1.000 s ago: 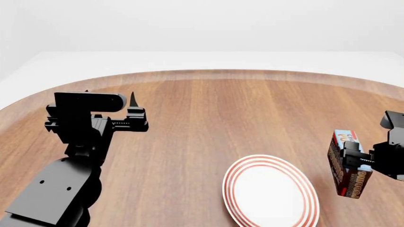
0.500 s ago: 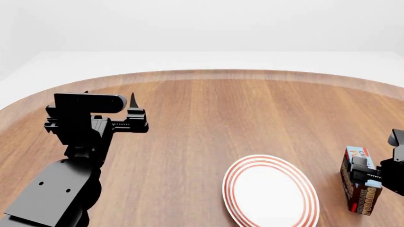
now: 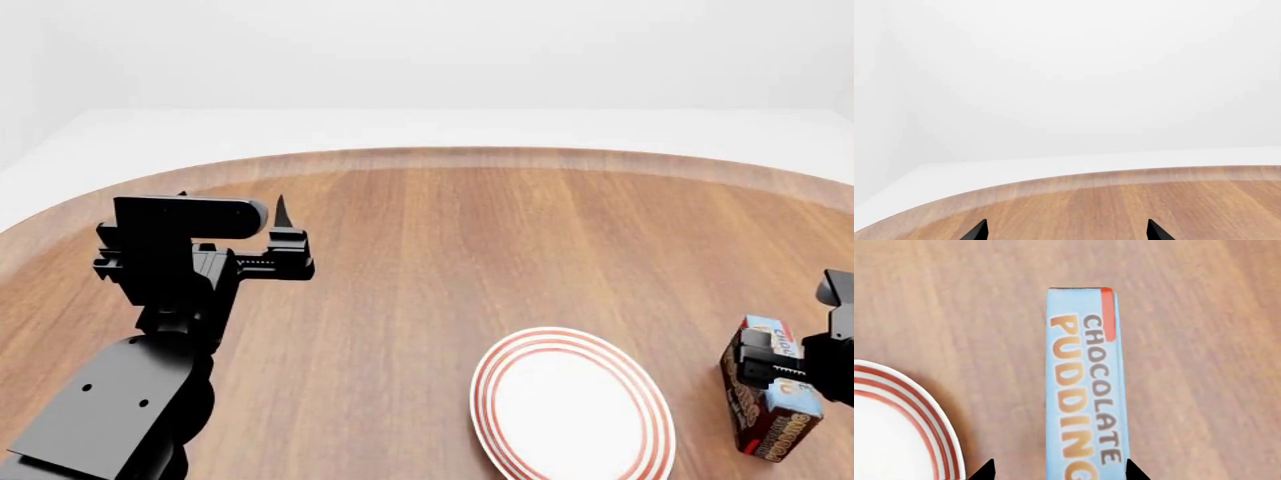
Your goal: Put the chocolate pudding to the right of the plate.
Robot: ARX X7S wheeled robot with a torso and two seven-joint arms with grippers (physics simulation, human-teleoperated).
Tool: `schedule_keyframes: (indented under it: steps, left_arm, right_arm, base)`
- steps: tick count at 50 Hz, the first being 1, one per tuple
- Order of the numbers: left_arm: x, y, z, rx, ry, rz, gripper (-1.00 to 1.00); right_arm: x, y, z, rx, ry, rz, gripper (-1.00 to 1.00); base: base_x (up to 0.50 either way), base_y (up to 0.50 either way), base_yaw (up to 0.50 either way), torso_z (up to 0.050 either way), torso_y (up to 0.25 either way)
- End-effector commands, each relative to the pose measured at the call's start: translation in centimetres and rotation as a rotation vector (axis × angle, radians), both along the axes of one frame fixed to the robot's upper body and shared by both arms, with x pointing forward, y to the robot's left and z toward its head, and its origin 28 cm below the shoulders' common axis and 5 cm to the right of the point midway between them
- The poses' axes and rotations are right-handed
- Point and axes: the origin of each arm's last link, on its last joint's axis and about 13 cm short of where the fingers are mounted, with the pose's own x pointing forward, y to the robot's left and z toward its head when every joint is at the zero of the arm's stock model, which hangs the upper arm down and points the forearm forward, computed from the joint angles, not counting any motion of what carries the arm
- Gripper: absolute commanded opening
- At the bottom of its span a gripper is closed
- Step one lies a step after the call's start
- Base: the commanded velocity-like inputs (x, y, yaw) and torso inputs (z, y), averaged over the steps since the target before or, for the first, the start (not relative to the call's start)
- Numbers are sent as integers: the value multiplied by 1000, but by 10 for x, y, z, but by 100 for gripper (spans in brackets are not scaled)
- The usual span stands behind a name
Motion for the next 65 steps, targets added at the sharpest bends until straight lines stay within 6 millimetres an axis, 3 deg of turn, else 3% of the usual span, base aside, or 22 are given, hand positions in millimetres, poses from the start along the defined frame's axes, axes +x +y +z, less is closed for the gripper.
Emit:
schedule_keyframes:
  steps: [1, 5, 12, 20, 29, 32, 33, 34, 35, 41, 44, 50, 65]
  left_arm:
    - [0, 0, 0, 0, 0, 1, 100]
    - [0, 0, 0, 1, 1, 1, 100]
    - [2, -1, 2, 4, -2, -2, 100]
    - [1, -1, 4, 7, -6, -3, 100]
    - [2, -5, 13, 14, -23, -17, 100]
    - [2, -5, 15, 14, -29, -24, 100]
    - [2, -6, 16, 14, -32, -26, 100]
    - [2, -6, 16, 13, -34, -27, 100]
    - [2, -6, 16, 13, -34, -27, 100]
    - [1, -12, 25, 14, -61, -64, 100]
    - [0, -13, 29, 20, -73, -71, 100]
    - [-1, -15, 34, 17, -100, -81, 100]
    - [-4, -19, 40, 34, -146, -95, 100]
  right_arm:
    - [4, 1, 18, 0, -65, 14, 100]
    - [5, 5, 47, 2, -159, 33, 100]
    - [1, 20, 120, -20, -406, 90, 100]
    - [-8, 38, 151, -42, -605, 133, 100]
    - [-26, 84, 143, -28, -858, 295, 100]
    - [-33, 100, 132, -194, -959, 312, 100]
    - [-40, 109, 125, -256, -1033, 326, 100]
    - [-47, 117, 122, -131, -1031, 345, 100]
    - [-51, 121, 121, -139, -1064, 345, 100]
    - [-78, 150, 103, -298, -1260, 341, 100]
    - [-79, 156, 99, -434, -1312, 344, 100]
    - [-83, 160, 99, -340, -1363, 335, 100]
    - [-86, 169, 90, -315, -1388, 375, 100]
  base:
    - [0, 0, 0, 0, 0]
    - [0, 0, 0, 0, 0]
    - [0, 0, 0, 0, 0]
    - [0, 0, 0, 0, 0]
    - [0, 0, 0, 0, 0]
    - [0, 0, 0, 0, 0]
    - [0, 0, 0, 0, 0]
    - [0, 0, 0, 0, 0]
    - [0, 0, 0, 0, 0]
    - [0, 0, 0, 0, 0]
    - [0, 0, 0, 0, 0]
    - [0, 0, 0, 0, 0]
    - [0, 0, 0, 0, 0]
